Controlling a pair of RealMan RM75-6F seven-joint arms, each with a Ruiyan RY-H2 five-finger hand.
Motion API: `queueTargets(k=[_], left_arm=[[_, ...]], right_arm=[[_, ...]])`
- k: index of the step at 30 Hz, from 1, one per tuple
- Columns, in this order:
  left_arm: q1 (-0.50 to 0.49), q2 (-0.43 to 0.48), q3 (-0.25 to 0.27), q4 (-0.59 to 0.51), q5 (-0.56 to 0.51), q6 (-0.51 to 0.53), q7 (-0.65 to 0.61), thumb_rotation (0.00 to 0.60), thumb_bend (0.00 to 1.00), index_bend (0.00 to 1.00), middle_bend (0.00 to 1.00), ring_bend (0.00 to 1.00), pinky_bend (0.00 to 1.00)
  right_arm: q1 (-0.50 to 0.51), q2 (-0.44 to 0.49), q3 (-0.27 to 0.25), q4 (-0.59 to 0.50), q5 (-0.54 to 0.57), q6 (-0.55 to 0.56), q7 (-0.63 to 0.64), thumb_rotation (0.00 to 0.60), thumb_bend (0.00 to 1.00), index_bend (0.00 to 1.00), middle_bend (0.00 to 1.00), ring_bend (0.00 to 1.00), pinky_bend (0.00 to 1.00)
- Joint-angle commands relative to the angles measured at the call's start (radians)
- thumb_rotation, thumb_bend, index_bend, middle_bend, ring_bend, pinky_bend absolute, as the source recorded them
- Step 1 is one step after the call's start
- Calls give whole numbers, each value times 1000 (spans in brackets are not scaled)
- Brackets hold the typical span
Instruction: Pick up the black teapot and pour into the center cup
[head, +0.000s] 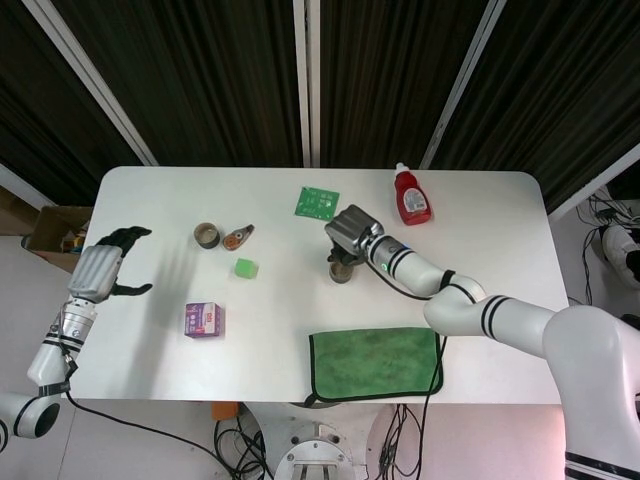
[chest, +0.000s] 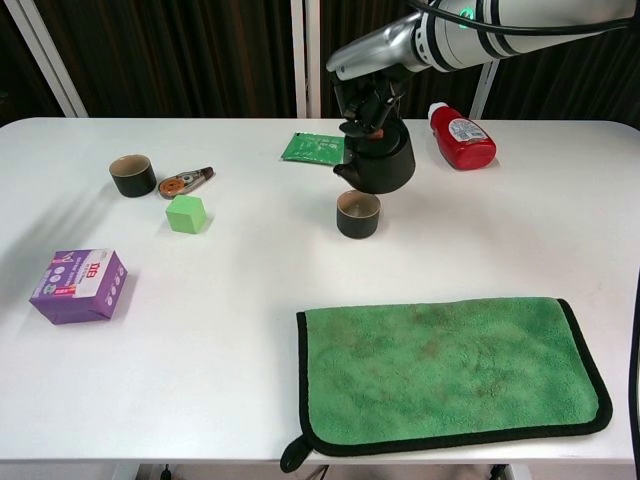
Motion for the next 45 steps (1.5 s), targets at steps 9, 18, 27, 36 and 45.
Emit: queueTargets(k=[9,18,27,36,45], left_arm=[[-3,-2,2,0,1,-5,2,600,0,191,163,153,281],[-6,-7,3,-3,-2,-13,11,600,0,192,163,153,281],[-6,-18,6,6,-2,-17,11,600,0,192,163,153,281],[-3,-18,11,11,1,-16,1,600,0,191,163,153,280],[-3,-23,14,20,4,-20,-6,600,0,194,163,153,280]], right_arm=[[-130,48,89,-16,-186,59,223,600,654,1000,980,880,583],[-233,90,95,-36,-281,101,406,600,654,1000,981,880,583],[-306,99,60,-14,-337,109,496,600,653,1000,980,880,583],[-350,88,37,19,-369,113,527,600,654,1000,980,880,583],[-372,71,23,47,-384,104,518,600,654,1000,980,880,583]])
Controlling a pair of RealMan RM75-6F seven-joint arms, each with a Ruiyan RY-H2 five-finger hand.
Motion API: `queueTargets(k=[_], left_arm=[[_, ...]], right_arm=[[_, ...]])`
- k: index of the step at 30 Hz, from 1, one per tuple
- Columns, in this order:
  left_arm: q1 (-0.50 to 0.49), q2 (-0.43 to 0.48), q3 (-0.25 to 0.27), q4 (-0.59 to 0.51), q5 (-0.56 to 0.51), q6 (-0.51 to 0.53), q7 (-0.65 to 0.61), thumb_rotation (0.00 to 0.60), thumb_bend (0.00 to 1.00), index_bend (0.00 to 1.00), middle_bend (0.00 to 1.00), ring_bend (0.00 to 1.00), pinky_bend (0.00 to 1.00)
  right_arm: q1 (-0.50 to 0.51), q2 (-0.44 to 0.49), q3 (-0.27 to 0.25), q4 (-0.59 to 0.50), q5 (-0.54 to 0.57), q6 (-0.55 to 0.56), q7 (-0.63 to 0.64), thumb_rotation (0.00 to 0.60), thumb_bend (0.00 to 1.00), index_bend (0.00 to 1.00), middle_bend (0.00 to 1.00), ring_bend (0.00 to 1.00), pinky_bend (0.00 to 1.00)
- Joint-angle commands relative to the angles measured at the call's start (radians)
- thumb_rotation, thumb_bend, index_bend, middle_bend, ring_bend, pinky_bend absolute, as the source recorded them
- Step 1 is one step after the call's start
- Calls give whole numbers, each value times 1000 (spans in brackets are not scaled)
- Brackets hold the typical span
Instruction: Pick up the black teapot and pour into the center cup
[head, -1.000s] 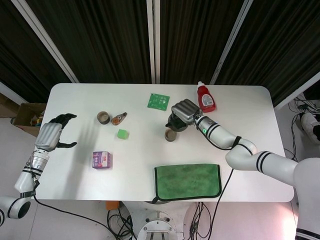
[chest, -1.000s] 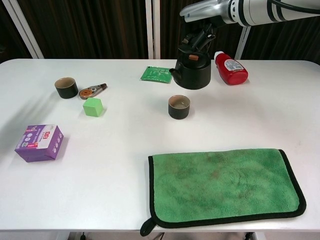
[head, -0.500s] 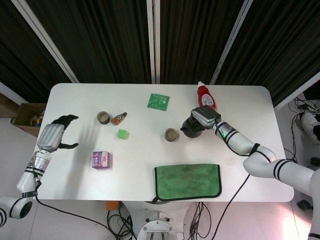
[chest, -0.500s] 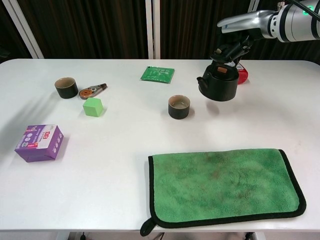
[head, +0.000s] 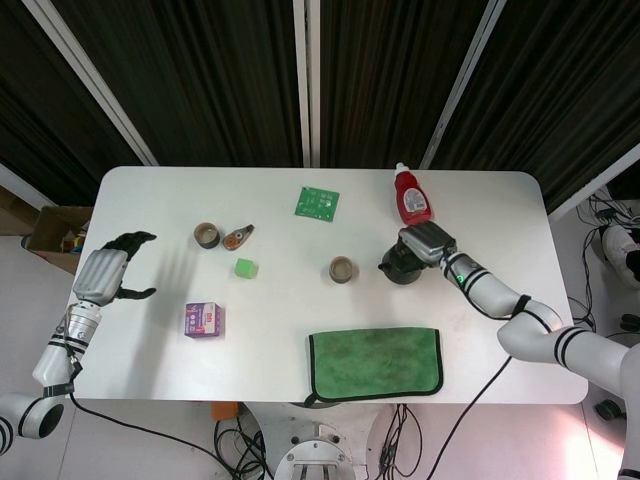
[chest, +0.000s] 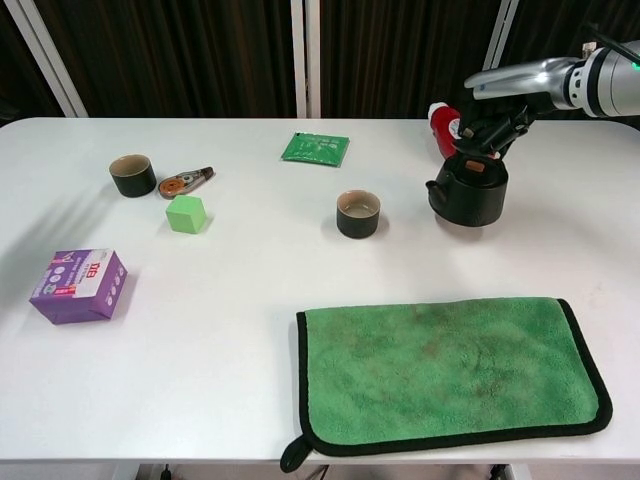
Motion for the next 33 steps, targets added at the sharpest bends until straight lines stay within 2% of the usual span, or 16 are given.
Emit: queueTargets(k=[1,20,25,33], left_arm=[[-2,1,2,0,4,-2,-7,600,0,195,163,153,280],[-2,3,1,2,13,12,-20,600,0,202,163,153,280],[-3,0,3,7,15,10,-23,600,0,204,163,153,280],[-1,3,1,4,11,12,-19,600,0,205,163,153,280]], right_arm=[[-5,-3,0,4,-3,1,0,600,654,1000,980,880,583],[-40,-37,-10,50,-43,14,35,600,647,1000,980,868,583],[-49,-53,-14,70,-52,25,35,600,614,1000,981,867,583],[-57,-69,-12,89,-58,34,45,600,470,1000,980,867,583]])
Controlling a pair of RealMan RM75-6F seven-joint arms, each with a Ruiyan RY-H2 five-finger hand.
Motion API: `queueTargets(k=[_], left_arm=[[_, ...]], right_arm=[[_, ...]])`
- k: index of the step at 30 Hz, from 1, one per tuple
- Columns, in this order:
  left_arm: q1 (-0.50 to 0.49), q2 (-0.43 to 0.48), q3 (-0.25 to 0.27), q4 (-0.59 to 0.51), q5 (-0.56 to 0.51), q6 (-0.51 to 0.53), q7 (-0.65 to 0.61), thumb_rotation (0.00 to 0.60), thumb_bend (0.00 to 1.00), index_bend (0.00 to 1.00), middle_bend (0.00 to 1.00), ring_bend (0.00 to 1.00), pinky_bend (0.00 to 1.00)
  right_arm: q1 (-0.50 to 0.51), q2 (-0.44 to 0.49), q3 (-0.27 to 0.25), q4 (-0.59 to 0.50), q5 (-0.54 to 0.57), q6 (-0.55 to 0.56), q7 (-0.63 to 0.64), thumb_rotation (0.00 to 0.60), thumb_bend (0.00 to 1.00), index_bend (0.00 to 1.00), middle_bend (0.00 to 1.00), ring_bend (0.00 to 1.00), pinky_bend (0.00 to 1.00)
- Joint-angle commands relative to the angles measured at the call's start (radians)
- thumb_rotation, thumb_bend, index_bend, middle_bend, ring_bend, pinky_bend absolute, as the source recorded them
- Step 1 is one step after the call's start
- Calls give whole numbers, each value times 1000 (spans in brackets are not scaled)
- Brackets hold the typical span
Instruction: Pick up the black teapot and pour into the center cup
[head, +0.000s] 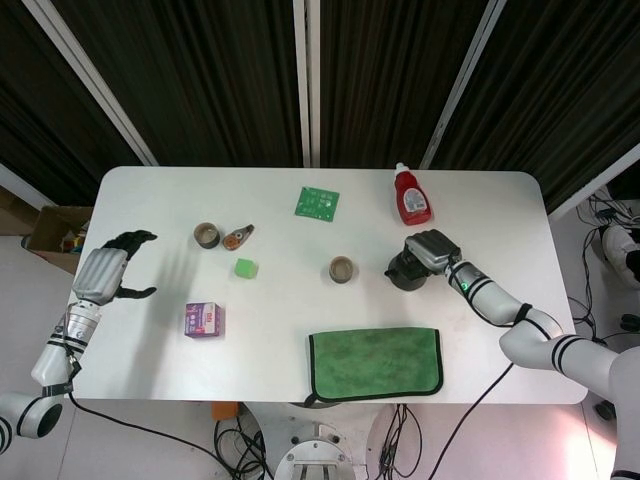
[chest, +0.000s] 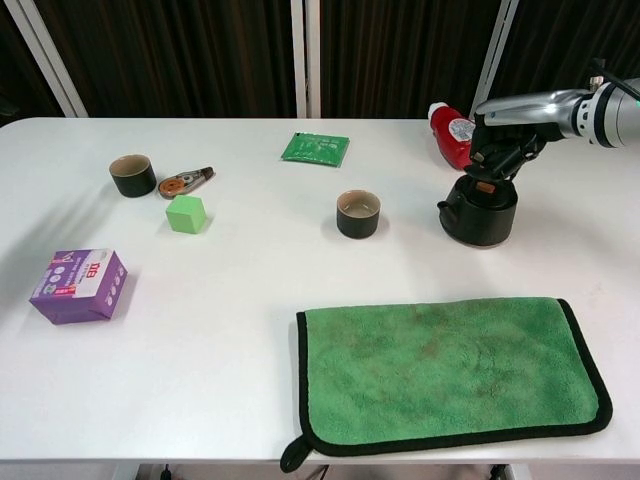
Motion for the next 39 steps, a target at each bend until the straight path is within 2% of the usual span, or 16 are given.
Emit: queueTargets(k=[1,5,12,18,25,39], left_arm=[[0,-2,0,0,-1,-1,-1,600,0,205,163,153,279],[0,-5,3,3,-1,-6,1,600,0,204,163,153,280],[-1,-4,0,4,-1,-2,1,600,0,205,163,153,280],[1,-3,2,2,-3,-5,2,600,0,205,163,153,280],[1,-3,2,2,-2,-5,0,600,0,205,163,153,280],[0,-3,3,3,-2,-8,0,600,0,205,163,153,280]], right_arm=[[-3,-5,1,5,0,3,0,600,457,999,981,867,583],[-6,-11,3,13,-2,11,-3,600,351,994,980,867,583],[-11,-17,8,19,4,17,-14,600,286,982,980,864,578],[-16,-26,10,23,7,18,-14,595,192,975,980,858,573],[-26,-33,12,31,4,33,-12,463,151,953,980,842,568],[-28,-33,6,39,-15,43,-13,394,127,755,833,690,428]])
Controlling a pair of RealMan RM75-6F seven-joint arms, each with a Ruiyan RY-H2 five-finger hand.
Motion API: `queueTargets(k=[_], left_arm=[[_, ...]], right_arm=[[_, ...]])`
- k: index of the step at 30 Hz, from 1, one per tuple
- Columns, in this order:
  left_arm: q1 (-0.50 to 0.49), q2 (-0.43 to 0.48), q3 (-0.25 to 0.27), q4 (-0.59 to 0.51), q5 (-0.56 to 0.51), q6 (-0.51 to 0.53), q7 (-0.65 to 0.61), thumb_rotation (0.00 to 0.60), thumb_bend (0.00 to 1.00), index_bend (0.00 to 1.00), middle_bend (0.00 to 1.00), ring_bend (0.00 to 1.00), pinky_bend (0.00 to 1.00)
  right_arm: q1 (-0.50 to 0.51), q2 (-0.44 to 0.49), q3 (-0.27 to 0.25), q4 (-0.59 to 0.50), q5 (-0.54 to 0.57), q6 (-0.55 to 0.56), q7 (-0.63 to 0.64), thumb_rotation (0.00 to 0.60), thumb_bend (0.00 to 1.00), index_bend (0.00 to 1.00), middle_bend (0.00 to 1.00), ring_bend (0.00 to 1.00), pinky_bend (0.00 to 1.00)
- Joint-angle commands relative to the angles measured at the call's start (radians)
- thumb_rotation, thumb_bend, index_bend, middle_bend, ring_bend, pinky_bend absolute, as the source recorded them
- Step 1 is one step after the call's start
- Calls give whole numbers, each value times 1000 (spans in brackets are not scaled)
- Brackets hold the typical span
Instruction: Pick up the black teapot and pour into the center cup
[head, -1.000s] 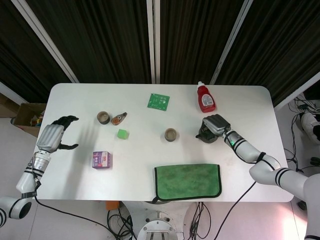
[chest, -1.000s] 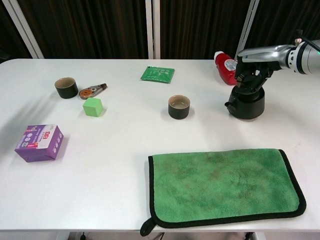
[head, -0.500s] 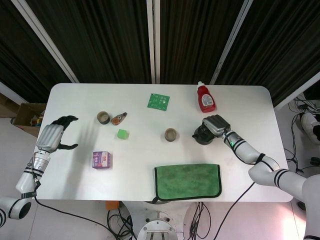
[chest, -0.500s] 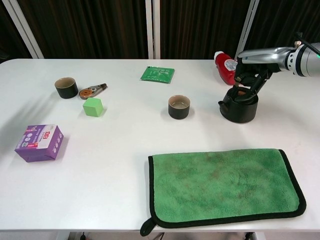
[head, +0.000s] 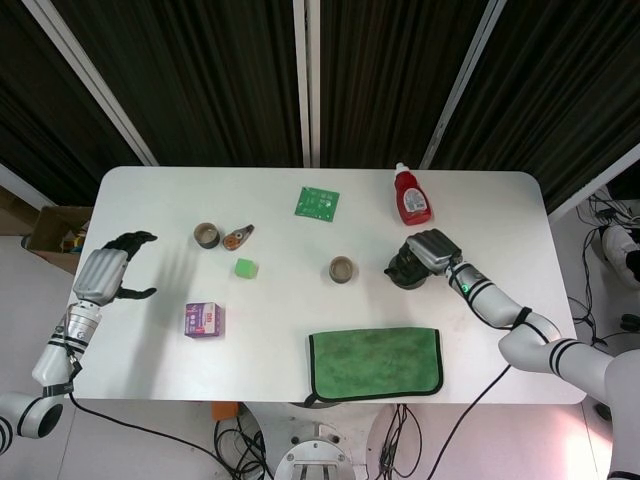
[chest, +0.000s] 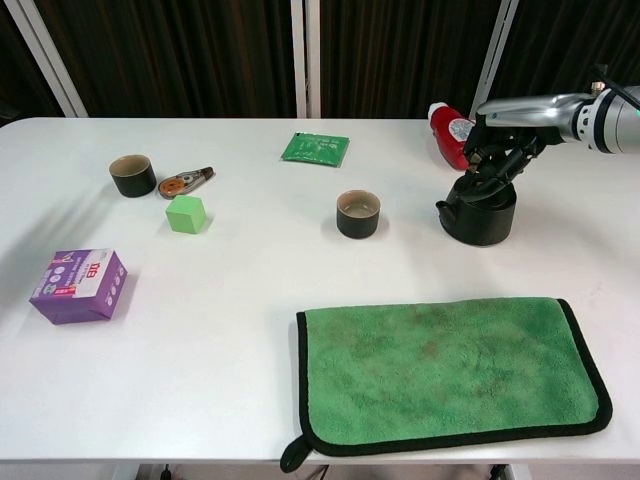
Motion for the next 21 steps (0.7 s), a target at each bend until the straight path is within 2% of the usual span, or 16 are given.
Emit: queueTargets(k=[1,5,12,18,21], left_arm=[[0,1,0,0,0,0,0,600,0,205,163,153,280],[0,2,0,-1,1,0,-1,600,0,205,163,153,280],[0,4,0,-2,0,-2,-2,600,0,205,163,153,280],[0,9,0,-7,0,0,-1,600,0,214,163,153,280],[0,10,-1,-9,0,0,-1,600,0,218,163,153,280]], right_arm=[[0,0,-1,1,0,-2,-3,393,128,750,829,688,423],[1,0,-3,8,-4,2,-26,393,127,723,807,669,406],[-1,-7,6,19,14,5,-74,386,127,640,725,598,293],[-5,-9,11,24,21,15,-97,372,122,529,604,460,162],[-10,-6,17,18,23,30,-104,359,114,439,493,360,112]])
